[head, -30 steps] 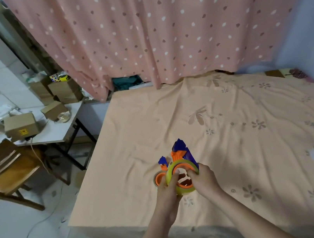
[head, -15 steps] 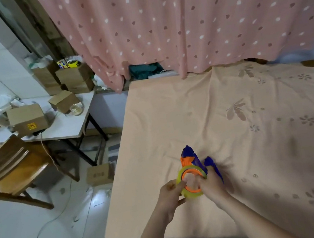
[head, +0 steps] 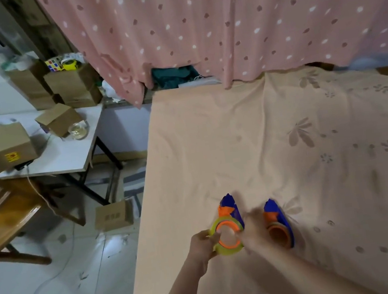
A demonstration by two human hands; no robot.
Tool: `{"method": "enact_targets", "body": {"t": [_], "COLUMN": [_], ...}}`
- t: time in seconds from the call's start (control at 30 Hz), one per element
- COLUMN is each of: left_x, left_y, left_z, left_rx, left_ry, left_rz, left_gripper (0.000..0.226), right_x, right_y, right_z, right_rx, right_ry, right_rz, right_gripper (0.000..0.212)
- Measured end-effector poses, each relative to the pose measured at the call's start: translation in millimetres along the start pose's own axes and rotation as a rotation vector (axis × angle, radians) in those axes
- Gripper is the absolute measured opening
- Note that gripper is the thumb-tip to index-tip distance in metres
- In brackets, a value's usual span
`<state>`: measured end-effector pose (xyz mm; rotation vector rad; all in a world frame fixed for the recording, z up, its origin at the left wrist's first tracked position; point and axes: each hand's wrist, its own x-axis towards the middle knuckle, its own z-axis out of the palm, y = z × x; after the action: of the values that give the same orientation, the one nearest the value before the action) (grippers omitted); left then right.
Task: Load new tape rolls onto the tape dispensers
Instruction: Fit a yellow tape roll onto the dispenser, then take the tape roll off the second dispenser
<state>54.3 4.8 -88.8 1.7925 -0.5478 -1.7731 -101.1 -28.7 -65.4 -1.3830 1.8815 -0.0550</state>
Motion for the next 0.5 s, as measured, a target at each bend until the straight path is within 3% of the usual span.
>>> {"method": "enact_targets", "body": {"t": [0.17,0.27,0.4,0.5], "left_x": [48.4,36.0,42.3,44.0], "left_y": [-12.2,7.7,5.3,-0.8], "left_z": [-4.3,0.1,3.2,4.6], "left_rx": [0.152,0.224,0.282,0.331], "left_ry": [0.138,0.220,0.234,0.252], "left_rz": [-0.037,-0.049,-0.088,-0.099], "left_gripper": [0.082,0.062,0.046,0.034], "right_x": [18.7,30.1,48.3,54.1], "right_y": [-11.8,-9.4,8.6,11.9], "right_z": [1.5,0.8,23.7,33.8], "right_rx": [-0.185,-0.188,-0.155,-0.062], "right_ry": [0.063,0.134,0.213,0.004], "right_rz": [-0.050,-0.127,-0.016,-0.019], "right_gripper": [0.035,0.033,0.027,0.015]}}
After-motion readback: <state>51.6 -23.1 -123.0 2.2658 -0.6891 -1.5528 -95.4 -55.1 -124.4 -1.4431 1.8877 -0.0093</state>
